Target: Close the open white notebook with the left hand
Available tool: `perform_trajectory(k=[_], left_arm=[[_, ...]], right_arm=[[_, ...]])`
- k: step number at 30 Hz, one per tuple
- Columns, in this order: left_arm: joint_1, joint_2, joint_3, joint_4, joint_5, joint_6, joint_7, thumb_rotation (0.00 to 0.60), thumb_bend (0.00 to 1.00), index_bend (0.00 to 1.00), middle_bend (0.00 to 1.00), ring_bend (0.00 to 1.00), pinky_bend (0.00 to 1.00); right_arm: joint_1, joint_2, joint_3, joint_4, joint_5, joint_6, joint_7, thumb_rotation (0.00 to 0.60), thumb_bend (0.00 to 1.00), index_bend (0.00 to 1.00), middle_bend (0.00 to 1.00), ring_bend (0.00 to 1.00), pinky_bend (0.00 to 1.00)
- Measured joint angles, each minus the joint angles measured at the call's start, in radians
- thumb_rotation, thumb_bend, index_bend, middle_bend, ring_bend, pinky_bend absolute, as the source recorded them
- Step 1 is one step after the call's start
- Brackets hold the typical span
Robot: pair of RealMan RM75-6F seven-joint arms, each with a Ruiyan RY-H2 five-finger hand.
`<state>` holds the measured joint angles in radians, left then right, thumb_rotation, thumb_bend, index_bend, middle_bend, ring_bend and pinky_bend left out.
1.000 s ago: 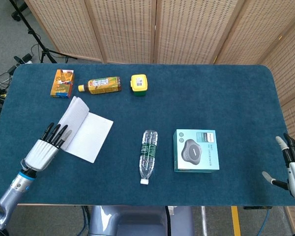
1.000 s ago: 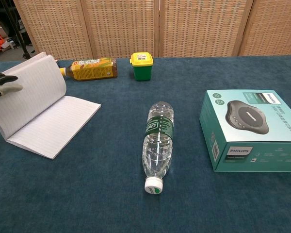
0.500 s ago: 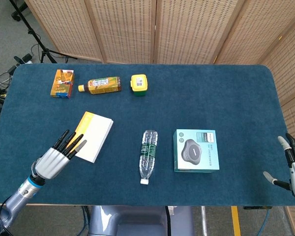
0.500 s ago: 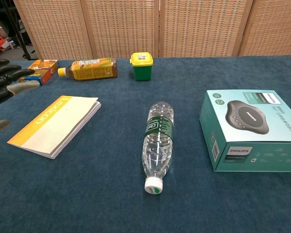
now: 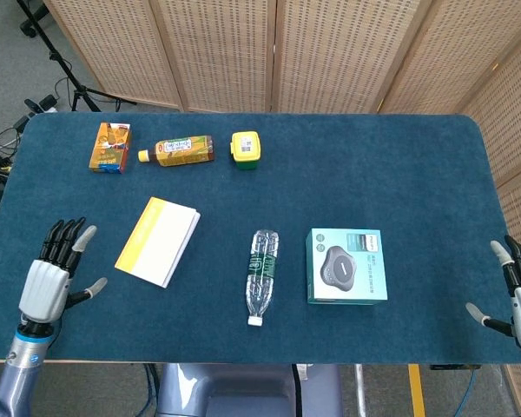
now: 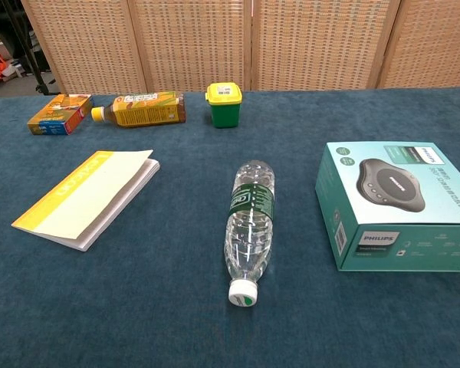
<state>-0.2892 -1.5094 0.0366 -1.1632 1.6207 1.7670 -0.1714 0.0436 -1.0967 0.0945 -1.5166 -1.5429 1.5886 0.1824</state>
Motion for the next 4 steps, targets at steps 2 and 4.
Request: perform_trajectory(k=[2, 4], left_arm=[[0.02, 0.082, -0.001, -0.127, -0.038, -0.034, -0.011, 0.6, 0.0, 0.0, 0.0, 0.0, 0.0], [0.04, 0.166, -0.002, -0.229, -0.083, -0.078, -0.02, 0.6, 0.0, 0.0, 0.0, 0.0, 0.0]], right_arm=[[0.0, -0.001, 0.002, 0.001, 0.002, 0.002, 0.0, 0.6, 0.0, 0.0, 0.0, 0.0, 0.0], [0.0, -0.002, 0.003, 0.002, 0.005, 0.0, 0.001, 0.6, 0.0, 0.0, 0.0, 0.0, 0.0]])
